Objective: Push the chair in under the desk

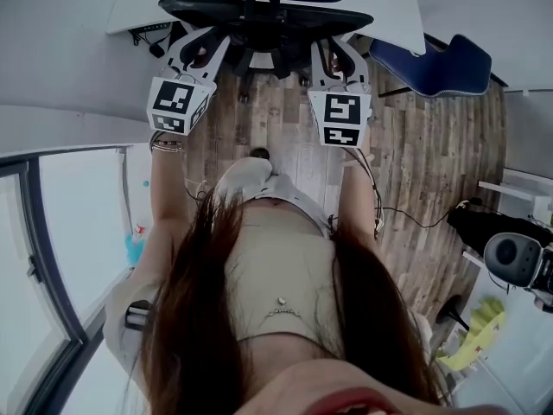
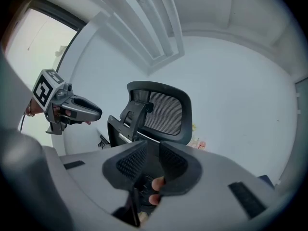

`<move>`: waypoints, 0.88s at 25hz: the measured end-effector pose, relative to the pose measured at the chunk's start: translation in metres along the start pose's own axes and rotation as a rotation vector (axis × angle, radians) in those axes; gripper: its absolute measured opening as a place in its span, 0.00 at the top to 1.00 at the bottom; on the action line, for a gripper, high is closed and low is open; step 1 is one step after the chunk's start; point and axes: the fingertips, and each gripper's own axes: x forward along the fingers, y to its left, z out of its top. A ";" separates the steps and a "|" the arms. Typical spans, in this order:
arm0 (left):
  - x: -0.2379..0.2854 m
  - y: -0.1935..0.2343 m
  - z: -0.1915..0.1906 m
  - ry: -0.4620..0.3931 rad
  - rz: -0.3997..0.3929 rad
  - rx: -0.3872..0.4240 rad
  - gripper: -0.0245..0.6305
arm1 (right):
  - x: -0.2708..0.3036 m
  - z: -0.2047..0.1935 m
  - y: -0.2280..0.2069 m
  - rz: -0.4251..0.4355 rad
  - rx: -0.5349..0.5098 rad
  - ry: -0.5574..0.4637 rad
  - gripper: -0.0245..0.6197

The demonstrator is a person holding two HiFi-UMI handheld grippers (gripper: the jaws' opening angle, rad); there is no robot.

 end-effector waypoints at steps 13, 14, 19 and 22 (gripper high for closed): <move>-0.026 -0.044 0.020 -0.029 0.002 0.002 0.87 | -0.043 0.007 0.009 -0.002 -0.007 -0.026 0.87; -0.029 -0.048 0.022 -0.031 0.000 0.002 0.87 | -0.046 0.008 0.011 0.001 -0.004 -0.028 0.87; -0.039 -0.062 0.030 -0.043 0.001 0.015 0.87 | -0.060 0.012 0.016 0.015 0.023 -0.042 0.88; -0.044 -0.070 0.032 -0.045 0.002 0.011 0.89 | -0.068 0.012 0.017 0.018 0.026 -0.048 0.89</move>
